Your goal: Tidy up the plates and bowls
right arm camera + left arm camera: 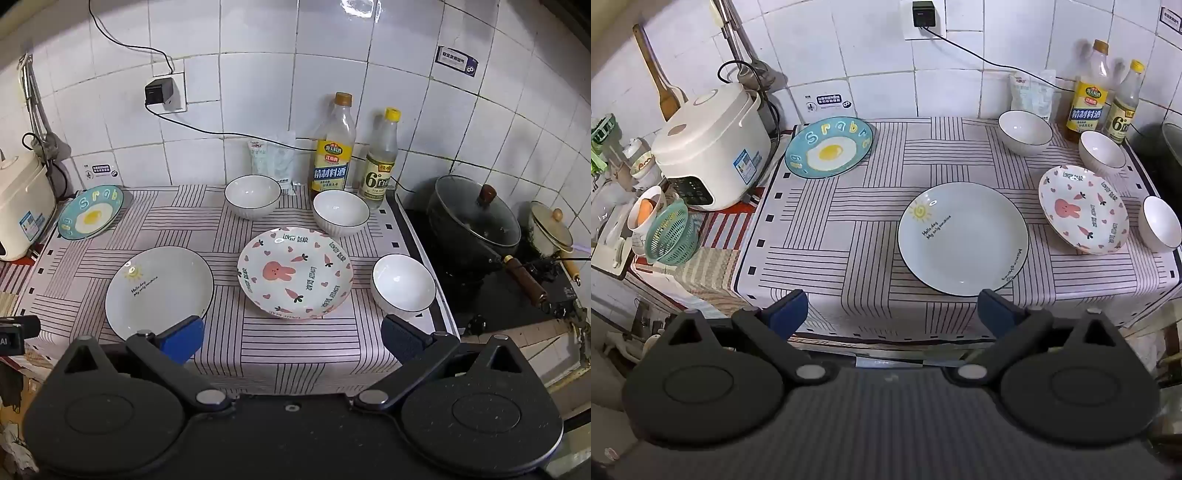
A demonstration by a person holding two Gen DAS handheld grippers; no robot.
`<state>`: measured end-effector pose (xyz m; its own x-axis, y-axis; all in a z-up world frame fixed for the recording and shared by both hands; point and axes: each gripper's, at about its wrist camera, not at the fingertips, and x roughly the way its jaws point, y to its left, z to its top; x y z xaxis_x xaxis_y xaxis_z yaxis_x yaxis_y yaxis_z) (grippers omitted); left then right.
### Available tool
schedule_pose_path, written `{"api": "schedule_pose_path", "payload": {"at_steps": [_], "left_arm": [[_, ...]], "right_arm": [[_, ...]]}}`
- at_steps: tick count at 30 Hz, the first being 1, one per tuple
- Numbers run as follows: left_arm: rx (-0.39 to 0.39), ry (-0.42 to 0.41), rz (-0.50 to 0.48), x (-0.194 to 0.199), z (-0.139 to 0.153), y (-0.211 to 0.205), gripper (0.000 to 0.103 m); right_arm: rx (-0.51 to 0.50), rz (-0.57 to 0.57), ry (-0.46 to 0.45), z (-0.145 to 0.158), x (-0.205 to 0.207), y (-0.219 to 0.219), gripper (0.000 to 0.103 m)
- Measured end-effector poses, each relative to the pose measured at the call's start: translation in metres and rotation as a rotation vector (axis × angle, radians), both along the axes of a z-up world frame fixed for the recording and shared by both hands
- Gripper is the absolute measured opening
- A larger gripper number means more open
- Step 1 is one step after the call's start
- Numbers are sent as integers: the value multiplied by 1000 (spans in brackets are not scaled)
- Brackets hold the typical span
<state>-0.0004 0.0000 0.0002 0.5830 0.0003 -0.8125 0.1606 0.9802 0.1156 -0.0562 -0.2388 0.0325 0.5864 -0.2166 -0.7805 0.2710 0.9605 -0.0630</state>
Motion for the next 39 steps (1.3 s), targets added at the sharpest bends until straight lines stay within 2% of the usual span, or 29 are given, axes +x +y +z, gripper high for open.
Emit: {"api": "schedule_pose_path", "payload": {"at_steps": [9,11,28,39], "left_arm": [[-9,-2,20,-11,0,4,99],[13,34,4,2,1,-2,99],[-54,-10,-17,-10,-5,2,100],[-43,-24,-42,-10,-9,-5,100]], "right_arm": [[12,7,3,-1,0,-2,103],[12,14,-1,0,2,-5,103],[24,-5,-22,-5,-9,-8,103],[21,-20,-18,-8,-6,-9,103]]}}
